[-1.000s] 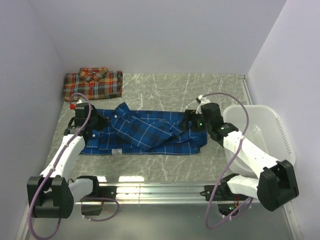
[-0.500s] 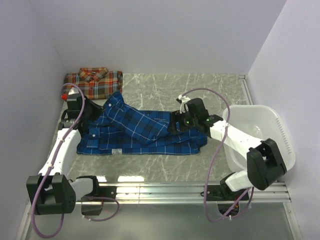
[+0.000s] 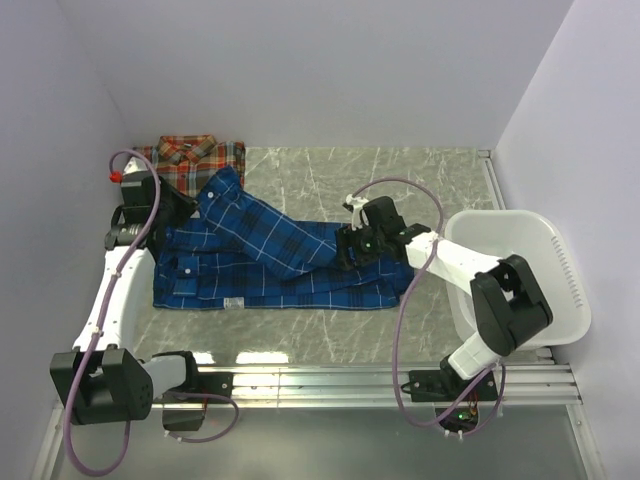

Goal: Fold and stack the long sleeve shirts
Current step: Fold the shirt

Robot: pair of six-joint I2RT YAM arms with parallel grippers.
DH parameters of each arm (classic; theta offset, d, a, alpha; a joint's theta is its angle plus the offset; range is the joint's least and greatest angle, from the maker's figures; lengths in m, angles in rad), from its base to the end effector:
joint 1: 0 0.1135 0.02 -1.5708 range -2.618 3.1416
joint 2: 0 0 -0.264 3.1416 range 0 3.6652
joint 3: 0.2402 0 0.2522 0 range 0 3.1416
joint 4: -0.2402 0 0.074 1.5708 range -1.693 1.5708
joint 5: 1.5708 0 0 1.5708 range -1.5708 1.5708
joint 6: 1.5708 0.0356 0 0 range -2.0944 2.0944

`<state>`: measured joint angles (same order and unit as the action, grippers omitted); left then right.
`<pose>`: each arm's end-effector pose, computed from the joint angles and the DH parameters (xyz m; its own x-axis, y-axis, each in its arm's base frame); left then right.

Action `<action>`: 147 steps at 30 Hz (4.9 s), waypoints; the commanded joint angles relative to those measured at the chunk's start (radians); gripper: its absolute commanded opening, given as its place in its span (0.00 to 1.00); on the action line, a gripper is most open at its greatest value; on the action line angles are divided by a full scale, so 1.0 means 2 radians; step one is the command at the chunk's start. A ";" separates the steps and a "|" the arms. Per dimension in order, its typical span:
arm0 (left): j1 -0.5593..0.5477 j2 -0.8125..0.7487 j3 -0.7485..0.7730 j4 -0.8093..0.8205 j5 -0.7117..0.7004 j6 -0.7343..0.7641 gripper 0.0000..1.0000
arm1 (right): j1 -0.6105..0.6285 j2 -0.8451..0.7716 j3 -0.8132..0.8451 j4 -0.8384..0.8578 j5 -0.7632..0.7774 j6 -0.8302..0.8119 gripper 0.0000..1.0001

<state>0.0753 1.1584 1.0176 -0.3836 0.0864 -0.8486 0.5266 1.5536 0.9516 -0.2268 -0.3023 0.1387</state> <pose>0.2594 0.0165 0.3256 -0.3297 -0.7745 -0.5398 -0.3749 0.6322 -0.6781 0.2750 0.1722 0.2086 -0.7215 -0.2668 -0.6389 -0.5593 0.7685 0.3108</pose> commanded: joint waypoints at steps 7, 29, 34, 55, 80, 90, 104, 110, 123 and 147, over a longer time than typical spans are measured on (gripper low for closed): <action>0.002 -0.010 -0.008 -0.006 0.008 0.012 0.00 | -0.016 0.054 0.043 -0.001 -0.041 -0.036 0.63; 0.011 -0.082 -0.154 0.038 -0.075 -0.009 0.01 | -0.089 0.165 0.205 -0.227 -0.174 -0.156 0.09; 0.011 -0.041 -0.167 0.101 -0.099 -0.007 0.01 | -0.089 0.179 0.201 -0.223 -0.184 -0.148 0.09; 0.015 -0.024 -0.137 0.042 -0.137 -0.018 0.84 | -0.069 0.096 0.169 -0.124 -0.149 -0.070 0.51; -0.341 0.149 -0.060 0.098 0.004 0.126 0.72 | -0.069 0.126 0.139 -0.098 -0.090 -0.065 0.52; -0.377 0.226 -0.025 0.036 0.002 0.165 0.63 | -0.069 0.144 0.153 -0.123 -0.110 -0.097 0.38; -0.382 0.255 -0.031 -0.010 -0.039 0.162 0.59 | -0.071 0.160 0.173 -0.139 -0.113 -0.104 0.00; -0.383 0.274 -0.042 -0.030 -0.040 0.159 0.52 | -0.087 0.154 0.185 -0.160 -0.087 -0.112 0.00; -0.383 0.263 -0.043 -0.031 -0.019 0.154 0.61 | -0.098 0.133 0.176 -0.193 -0.054 -0.079 0.24; -0.105 0.149 -0.047 0.090 0.047 0.021 0.76 | -0.025 0.071 0.007 0.243 -0.188 0.263 0.49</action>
<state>-0.1802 1.4235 0.9573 -0.2790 0.1596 -0.7582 0.4603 1.6409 0.9691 0.0883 -0.6205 0.5781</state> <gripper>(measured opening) 0.760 0.489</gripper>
